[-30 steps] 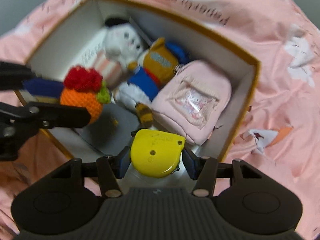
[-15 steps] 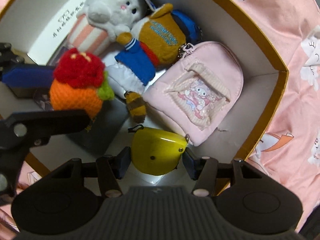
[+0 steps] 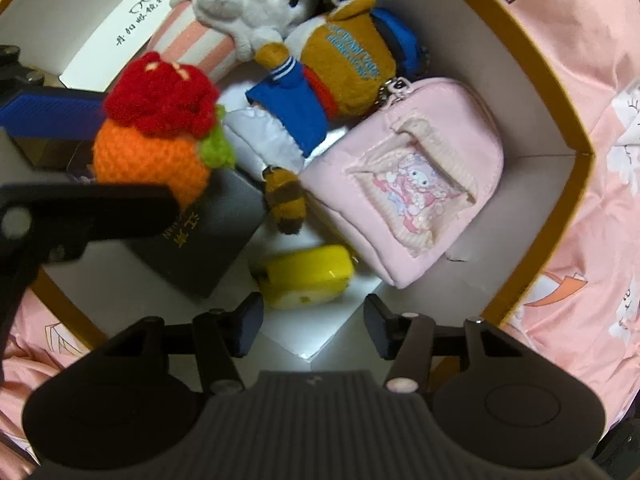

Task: Organize objects
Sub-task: 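Lower the crocheted fruit and tape measure into the orange box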

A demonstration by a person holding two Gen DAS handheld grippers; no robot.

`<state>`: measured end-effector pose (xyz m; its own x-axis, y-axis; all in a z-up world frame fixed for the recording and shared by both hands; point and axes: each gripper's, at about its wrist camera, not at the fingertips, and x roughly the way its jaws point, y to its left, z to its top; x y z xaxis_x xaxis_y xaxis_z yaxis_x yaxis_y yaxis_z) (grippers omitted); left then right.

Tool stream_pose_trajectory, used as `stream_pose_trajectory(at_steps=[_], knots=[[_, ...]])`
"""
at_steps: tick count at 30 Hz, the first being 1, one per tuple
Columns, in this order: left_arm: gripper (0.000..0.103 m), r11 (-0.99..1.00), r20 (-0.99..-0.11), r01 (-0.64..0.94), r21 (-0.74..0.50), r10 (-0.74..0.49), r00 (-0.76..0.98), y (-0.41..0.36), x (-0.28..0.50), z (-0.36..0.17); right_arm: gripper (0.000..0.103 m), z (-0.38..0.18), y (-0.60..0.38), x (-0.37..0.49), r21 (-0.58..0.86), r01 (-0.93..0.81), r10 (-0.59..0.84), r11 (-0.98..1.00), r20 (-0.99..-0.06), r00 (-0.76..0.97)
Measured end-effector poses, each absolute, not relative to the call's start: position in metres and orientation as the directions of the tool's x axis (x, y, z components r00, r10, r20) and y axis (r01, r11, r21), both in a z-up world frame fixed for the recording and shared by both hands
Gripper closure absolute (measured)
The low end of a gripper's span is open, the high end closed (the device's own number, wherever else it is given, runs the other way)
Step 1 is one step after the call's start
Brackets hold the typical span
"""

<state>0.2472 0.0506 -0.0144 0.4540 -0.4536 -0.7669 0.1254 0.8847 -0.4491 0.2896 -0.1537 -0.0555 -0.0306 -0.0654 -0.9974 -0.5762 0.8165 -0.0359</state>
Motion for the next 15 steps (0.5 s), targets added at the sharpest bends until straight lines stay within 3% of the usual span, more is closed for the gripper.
stream_pose_trajectory(at_steps=[3,5,10,15], knots=[[0.059,0.887,-0.768,0.124,-0.446,-0.45,0.455,0.05,0.248,-0.016,0.079,-0.051,-0.163,0.287,-0.01,-0.559,-0.029,0.829,-0.999,-0.026],[0.059,0.886,-0.768,0.125,-0.446,-0.451,0.454,0.05,0.249,-0.016,0.084,-0.049,-0.168,0.284,0.047,-0.555,0.036,0.83,-0.999,-0.031],[0.059,0.89,-0.776,0.123,-0.44,-0.445,0.447,0.049,0.249,-0.018,0.091,-0.066,-0.17,0.272,0.095,-0.538,0.044,0.837,-0.993,-0.107],[0.059,0.891,-0.774,0.121,-0.438,-0.442,0.453,0.051,0.249,-0.019,0.09,-0.071,-0.163,0.261,0.1,-0.594,0.075,0.799,-0.995,-0.067]])
